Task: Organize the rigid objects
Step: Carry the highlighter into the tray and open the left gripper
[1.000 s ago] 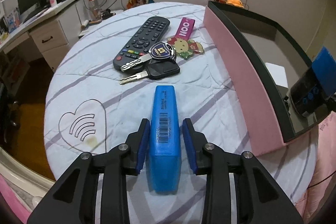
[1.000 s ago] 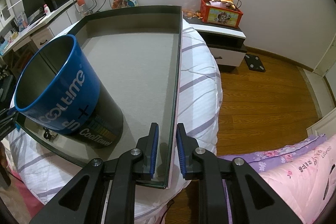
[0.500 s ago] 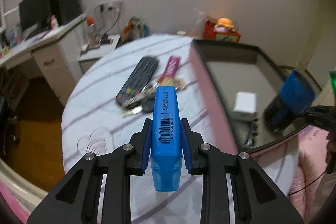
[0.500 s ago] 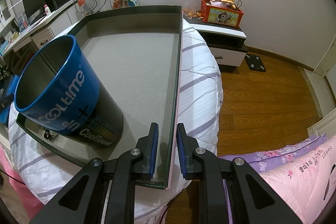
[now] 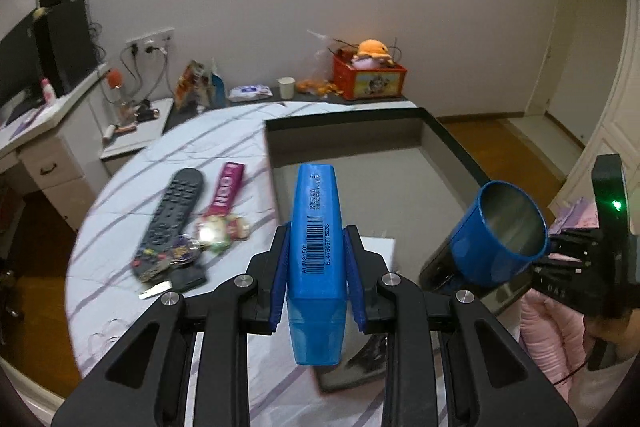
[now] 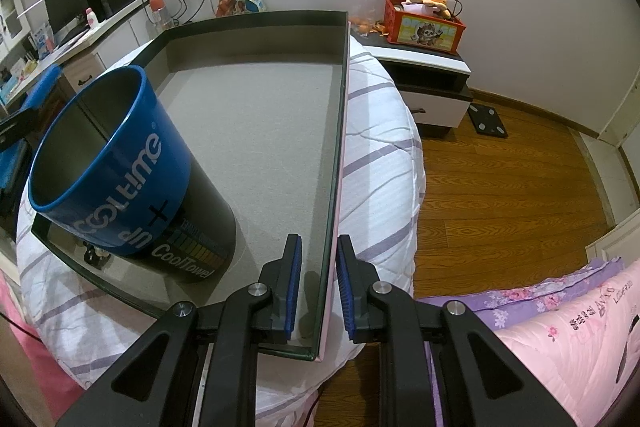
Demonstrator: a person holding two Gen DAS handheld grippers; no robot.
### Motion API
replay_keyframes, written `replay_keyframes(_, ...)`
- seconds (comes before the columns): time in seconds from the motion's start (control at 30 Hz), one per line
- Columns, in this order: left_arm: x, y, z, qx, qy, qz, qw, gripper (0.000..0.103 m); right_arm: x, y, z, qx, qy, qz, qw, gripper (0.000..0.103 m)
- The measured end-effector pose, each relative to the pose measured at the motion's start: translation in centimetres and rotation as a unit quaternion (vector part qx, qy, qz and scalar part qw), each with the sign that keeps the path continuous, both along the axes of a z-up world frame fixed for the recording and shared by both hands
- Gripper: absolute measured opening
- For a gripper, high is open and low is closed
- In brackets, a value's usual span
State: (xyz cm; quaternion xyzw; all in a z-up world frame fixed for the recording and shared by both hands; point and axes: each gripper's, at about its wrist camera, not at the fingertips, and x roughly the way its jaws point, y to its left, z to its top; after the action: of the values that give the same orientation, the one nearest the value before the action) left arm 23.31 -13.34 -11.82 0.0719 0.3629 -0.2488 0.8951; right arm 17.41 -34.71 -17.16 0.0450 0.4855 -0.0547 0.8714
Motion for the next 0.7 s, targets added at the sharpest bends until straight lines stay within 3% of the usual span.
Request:
replay_keyframes(0.4, 2.3, -3.6, -3.8, 0.024, 0.042, -0.004, 0.9988, 0.026, -0.1, -0.2, -0.1, 0.001, 0.0, 0.003, 1.0, 0.019)
replay_keyframes(0.7, 1.8, -3.4, -4.0, 0.015, 0.041, -0.005, 0.999, 0.03, -0.1, -0.2, -0.1, 0.001, 0.0, 0.002, 1.0, 0.019)
